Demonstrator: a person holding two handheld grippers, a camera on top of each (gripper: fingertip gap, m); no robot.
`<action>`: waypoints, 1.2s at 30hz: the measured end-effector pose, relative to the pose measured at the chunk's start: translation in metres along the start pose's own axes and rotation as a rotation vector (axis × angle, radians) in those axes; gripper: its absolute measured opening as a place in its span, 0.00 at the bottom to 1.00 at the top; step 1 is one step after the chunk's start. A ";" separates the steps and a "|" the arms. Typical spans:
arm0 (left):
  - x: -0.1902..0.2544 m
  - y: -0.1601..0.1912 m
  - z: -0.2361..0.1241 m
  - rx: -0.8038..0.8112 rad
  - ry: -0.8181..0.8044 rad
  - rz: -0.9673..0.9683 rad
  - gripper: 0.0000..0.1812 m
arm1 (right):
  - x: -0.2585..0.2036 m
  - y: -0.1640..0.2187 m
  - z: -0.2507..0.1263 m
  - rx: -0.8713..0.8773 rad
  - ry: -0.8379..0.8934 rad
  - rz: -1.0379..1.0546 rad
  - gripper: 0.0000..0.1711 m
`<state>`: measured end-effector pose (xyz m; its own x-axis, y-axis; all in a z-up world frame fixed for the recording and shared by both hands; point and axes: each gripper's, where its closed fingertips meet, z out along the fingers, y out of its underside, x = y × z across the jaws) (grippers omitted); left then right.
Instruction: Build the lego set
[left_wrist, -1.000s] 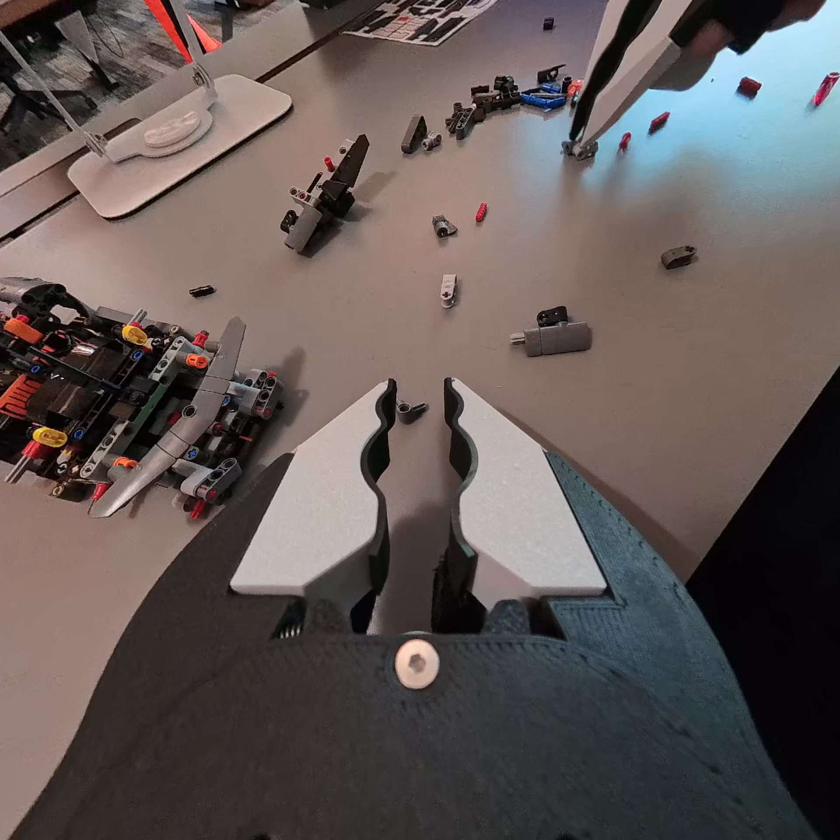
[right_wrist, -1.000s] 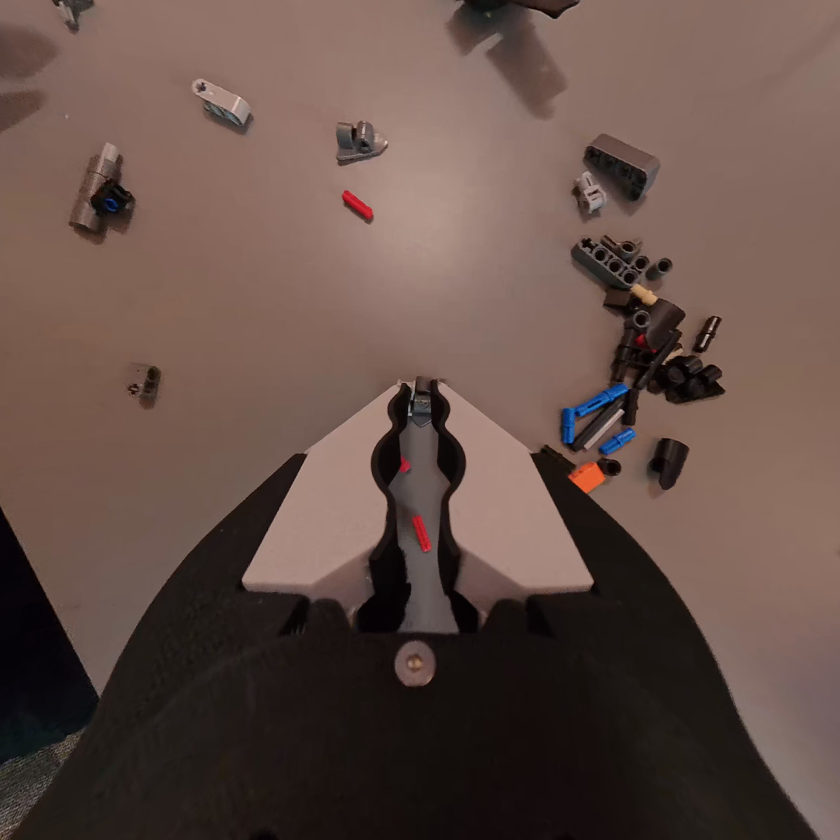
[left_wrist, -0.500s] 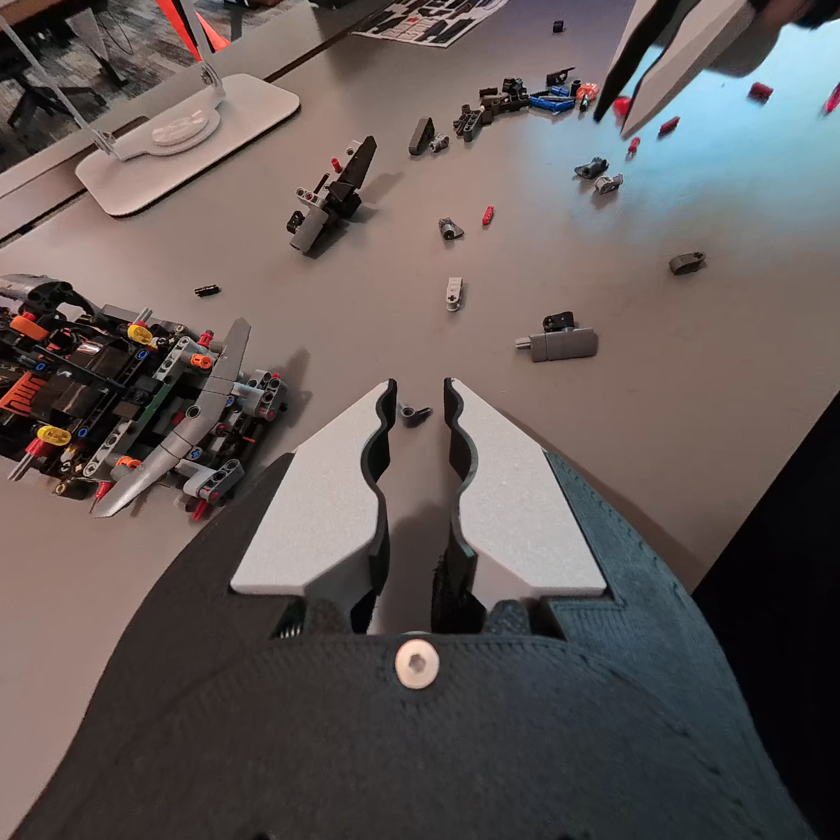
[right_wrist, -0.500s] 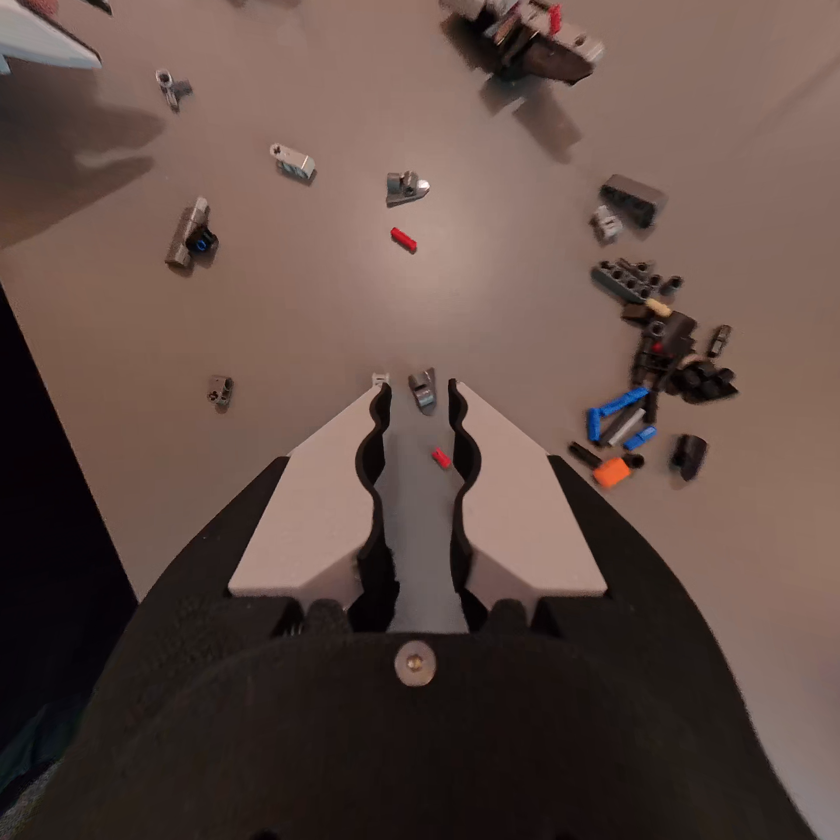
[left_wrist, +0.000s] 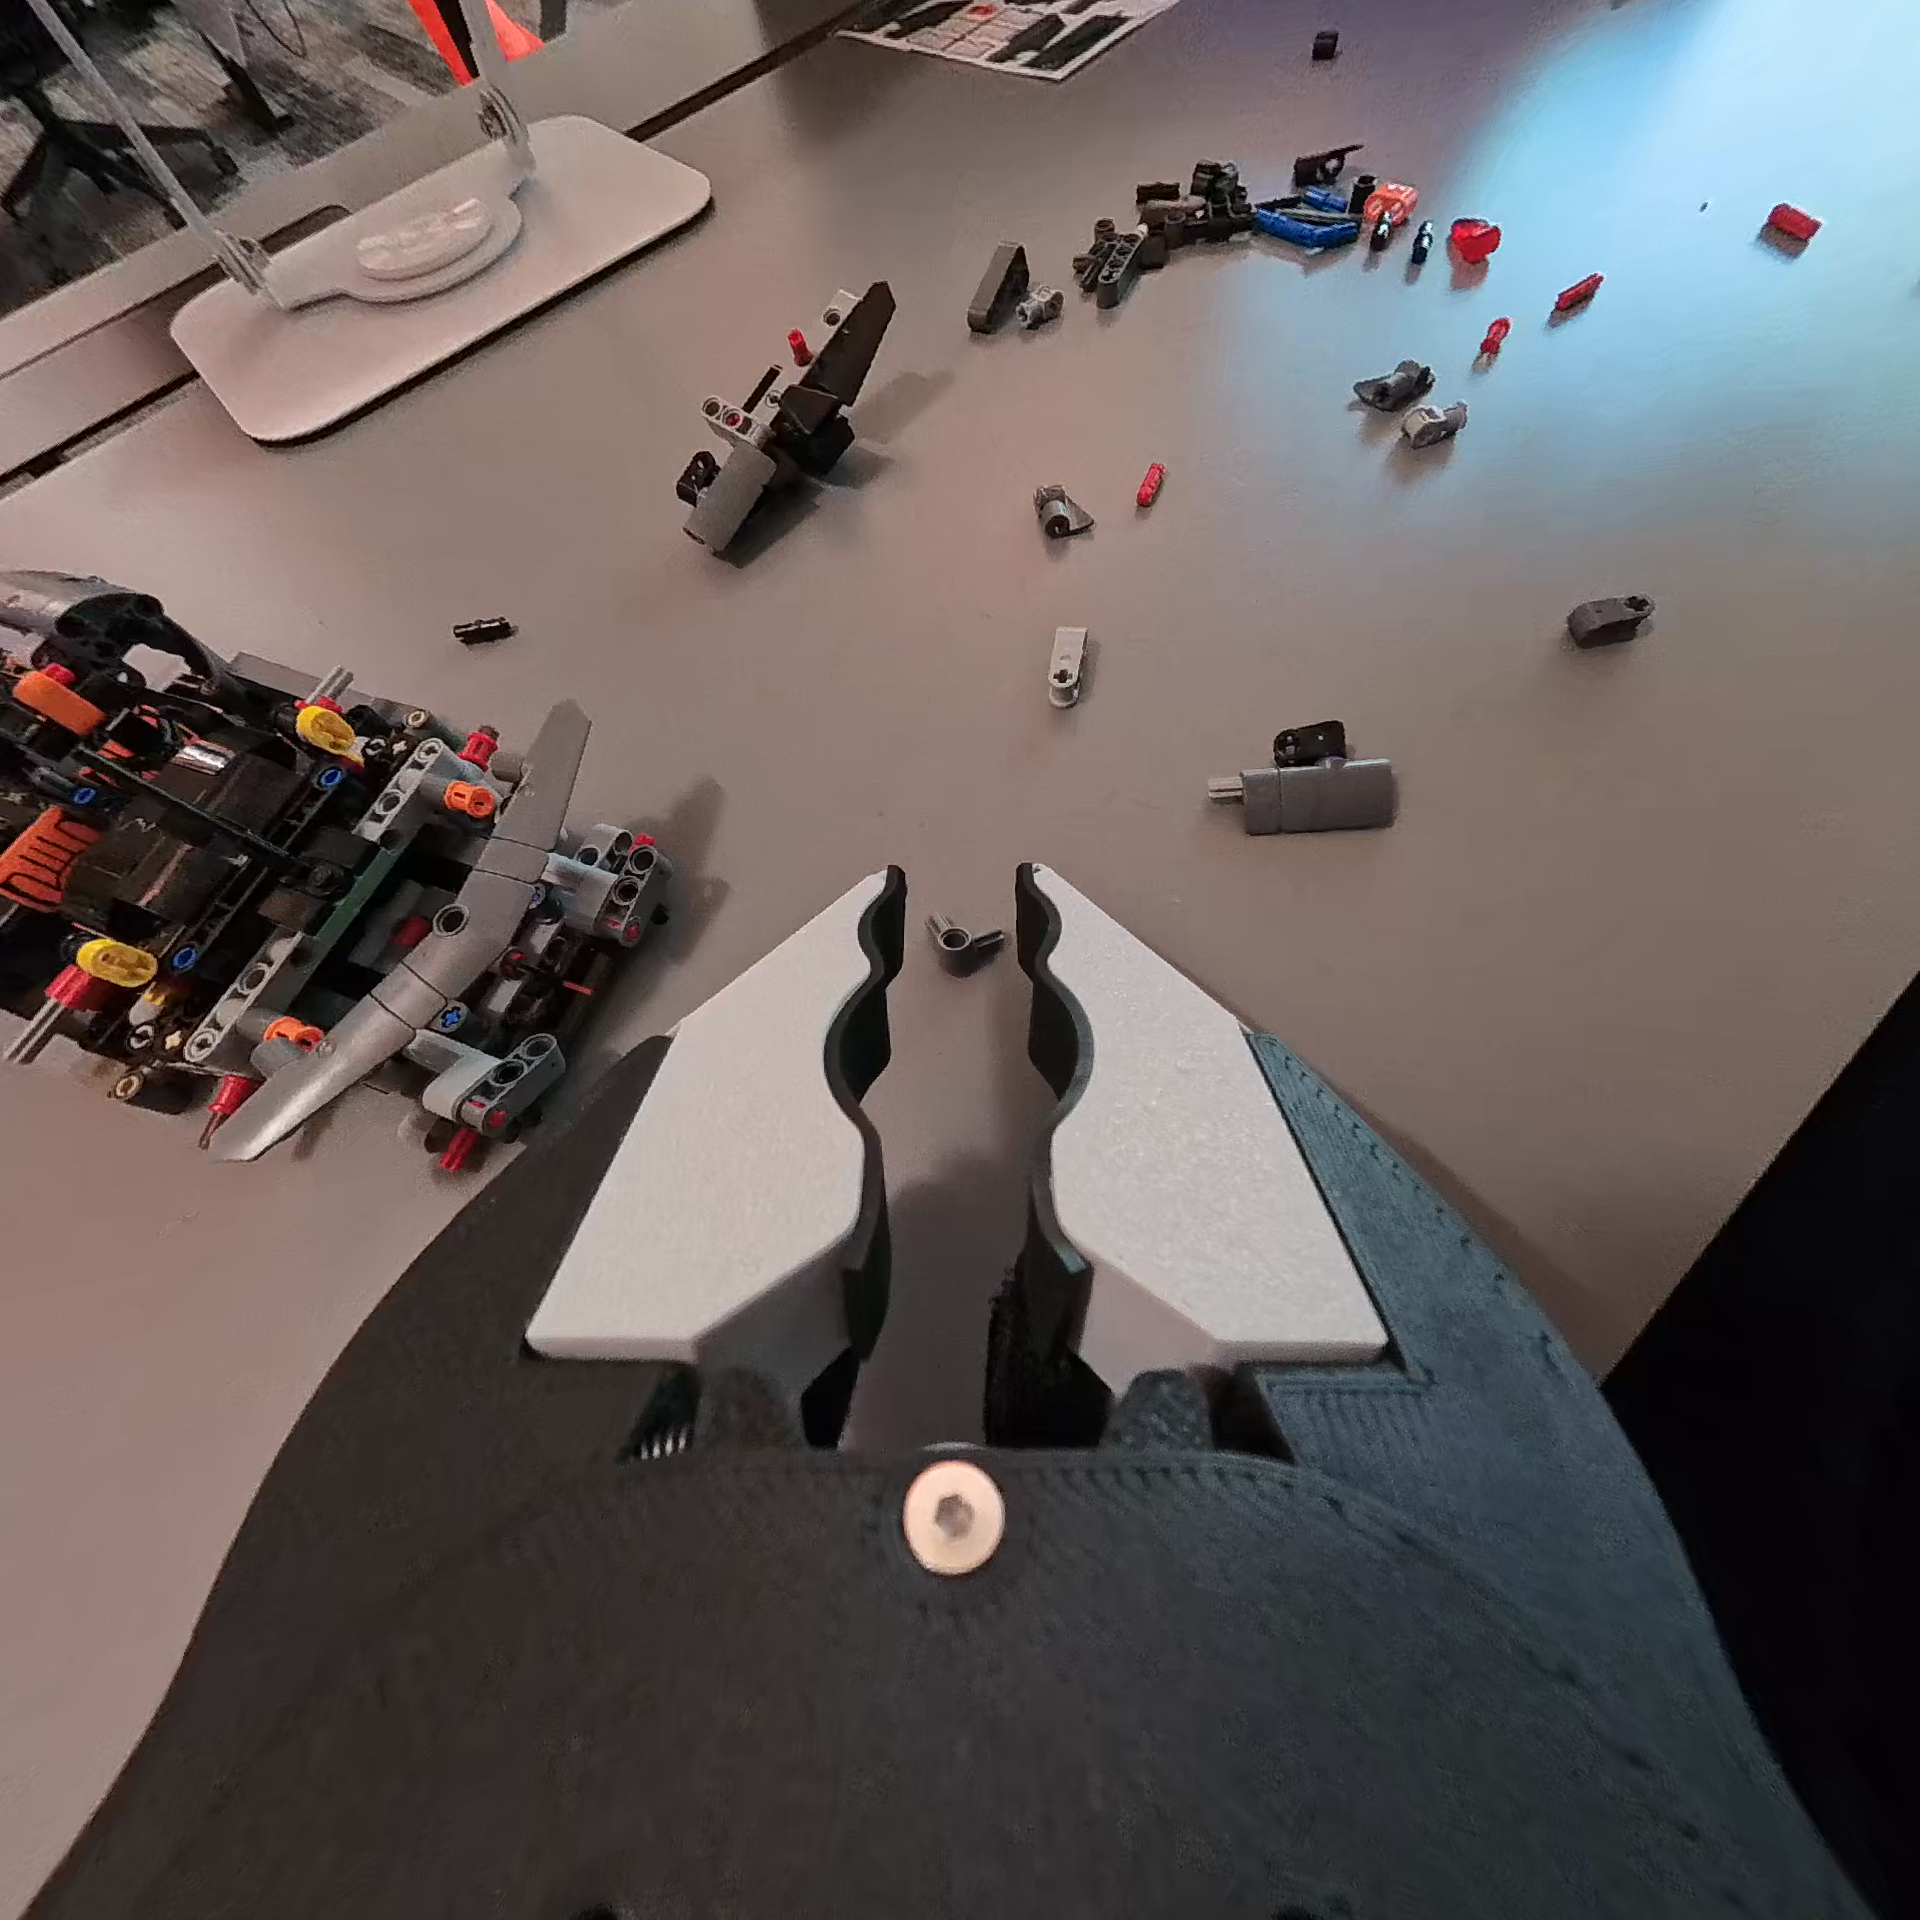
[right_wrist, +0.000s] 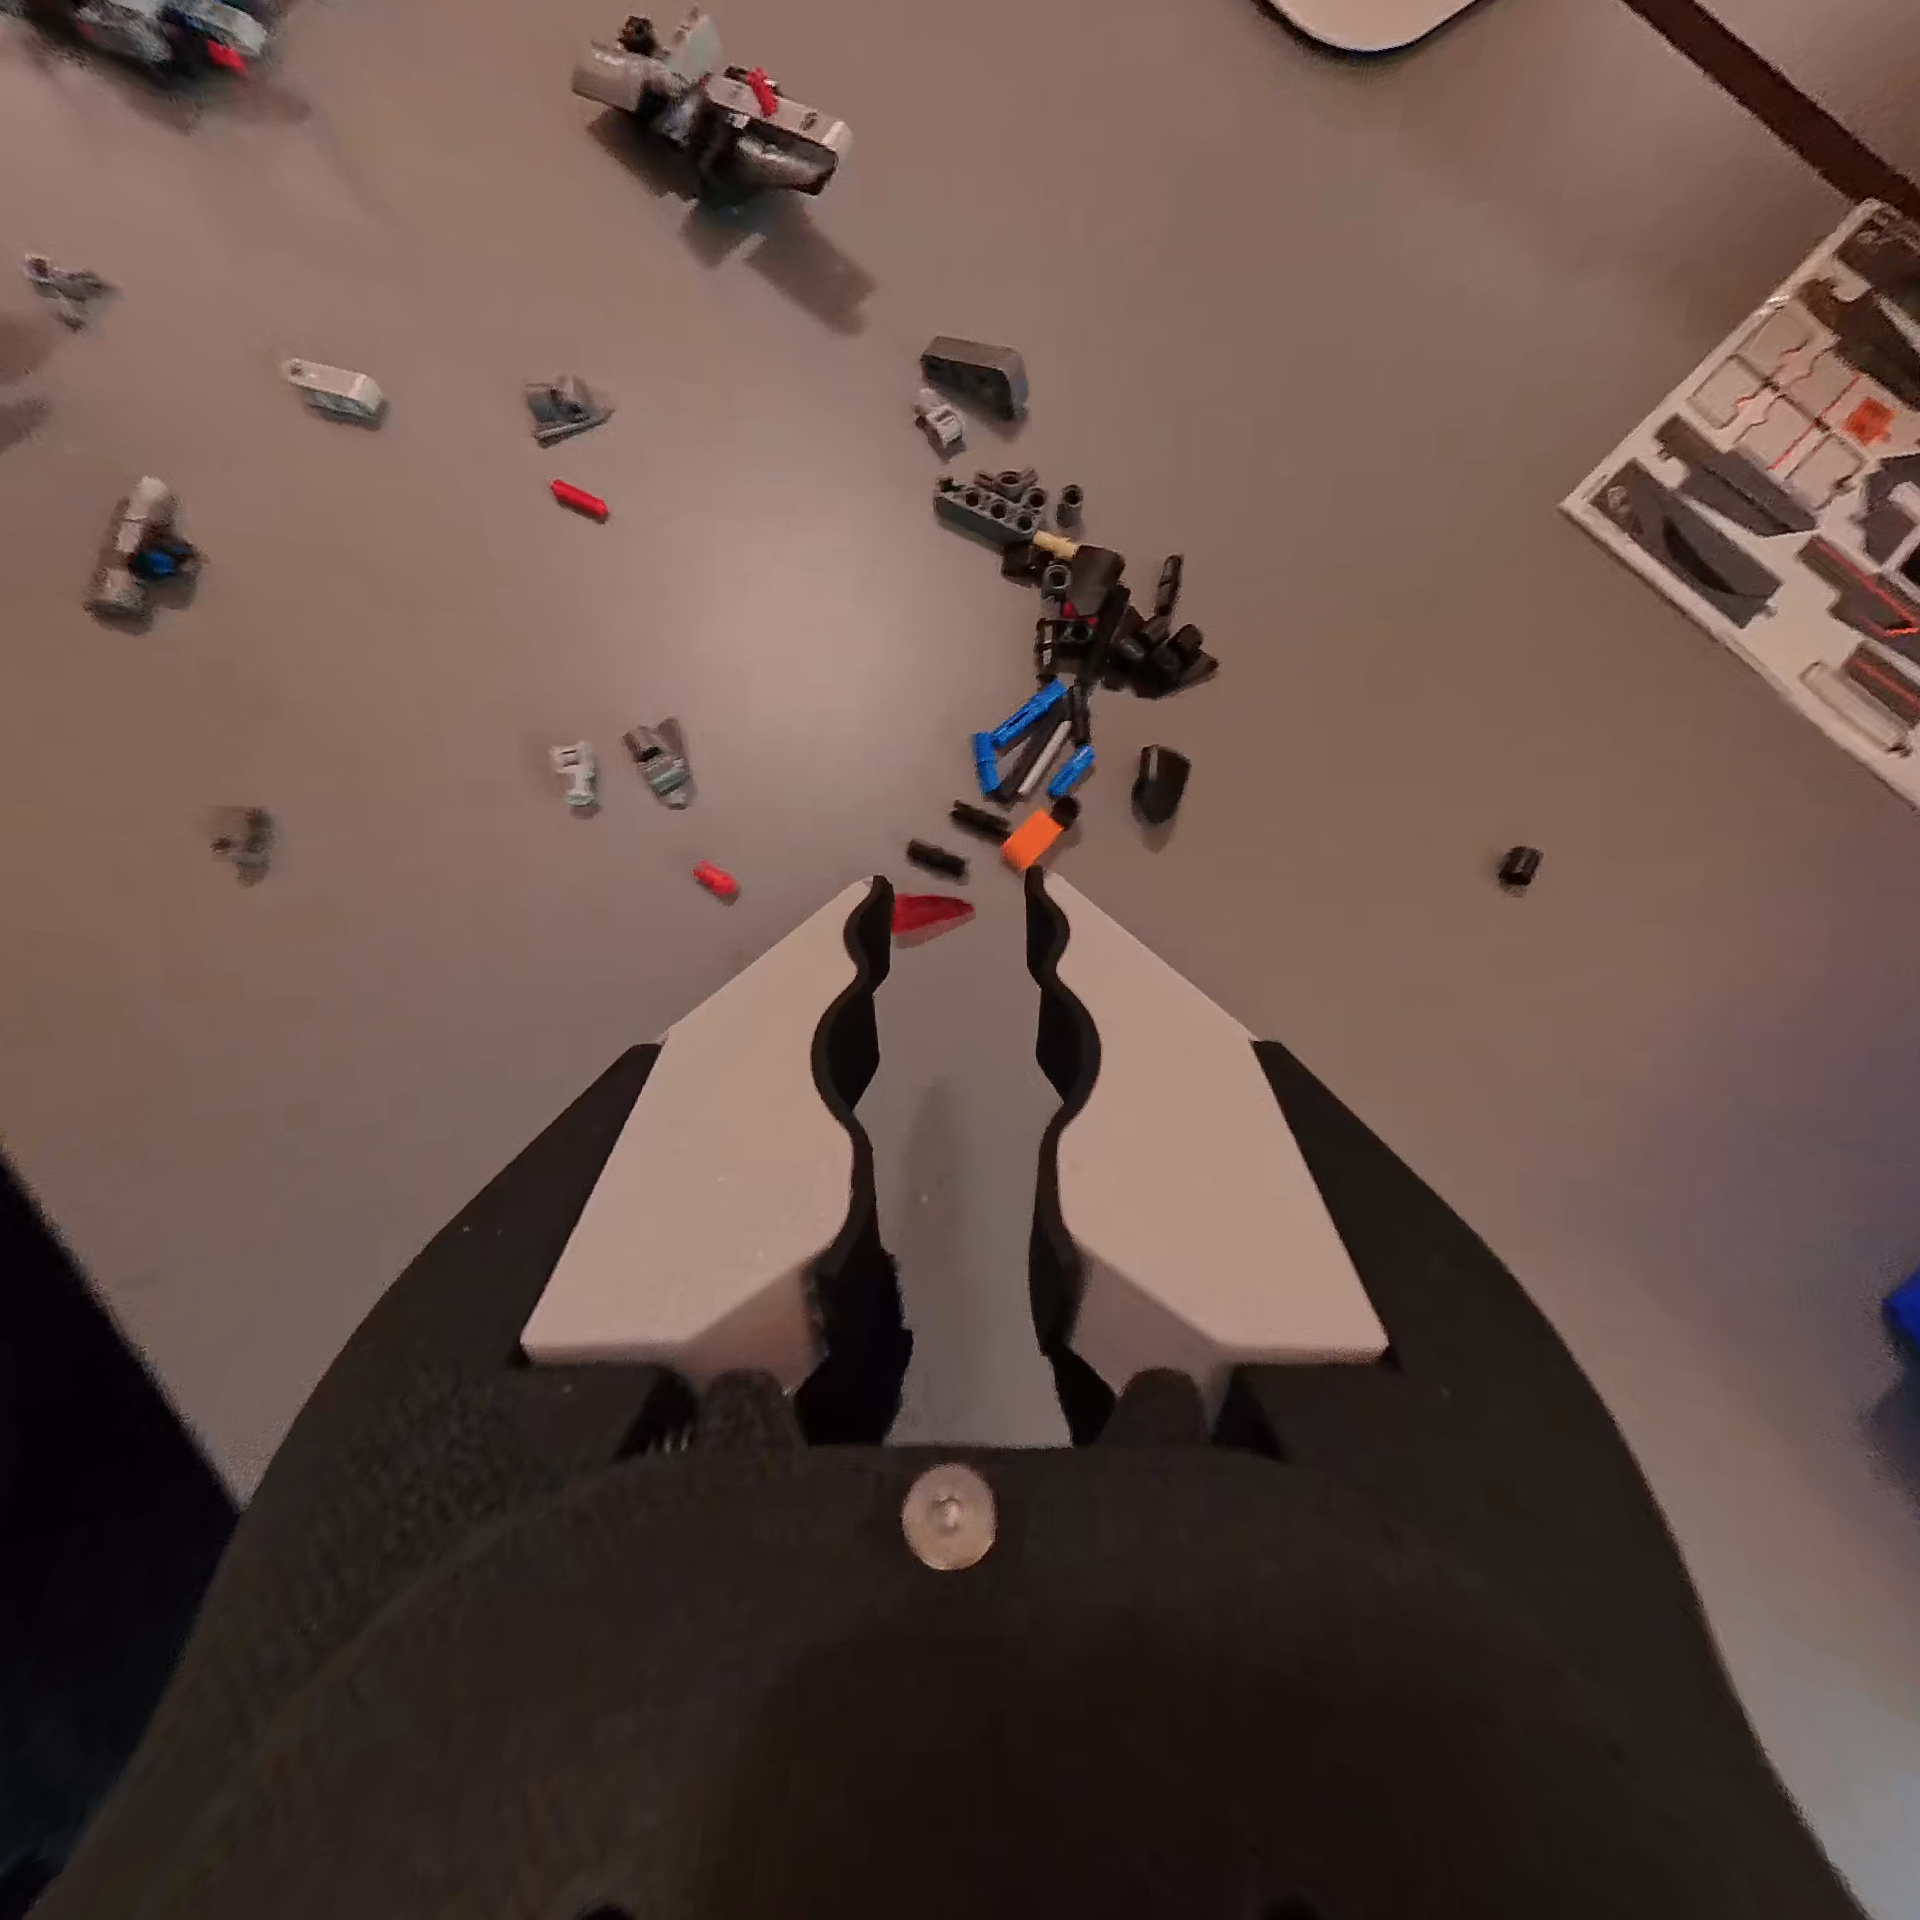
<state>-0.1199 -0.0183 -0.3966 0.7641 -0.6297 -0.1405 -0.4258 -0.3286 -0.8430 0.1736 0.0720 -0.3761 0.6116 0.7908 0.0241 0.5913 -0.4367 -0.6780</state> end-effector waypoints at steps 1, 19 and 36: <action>0.000 0.000 0.000 -0.002 -0.001 0.001 0.11 | 0.003 -0.002 0.005 -0.008 0.014 -0.019 0.14; 0.000 -0.001 0.002 0.002 0.028 -0.015 0.11 | 0.016 -0.054 0.102 -0.092 -0.073 -0.287 0.15; 0.001 0.000 0.004 -0.013 0.036 -0.018 0.11 | 0.052 -0.024 0.079 -0.111 -0.058 -0.133 0.14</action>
<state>-0.1175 -0.0159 -0.3988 0.7539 -0.6482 -0.1071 -0.4187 -0.3485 -0.8386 0.1497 0.1576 -0.4164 0.4948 0.8667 0.0636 0.7212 -0.3687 -0.5864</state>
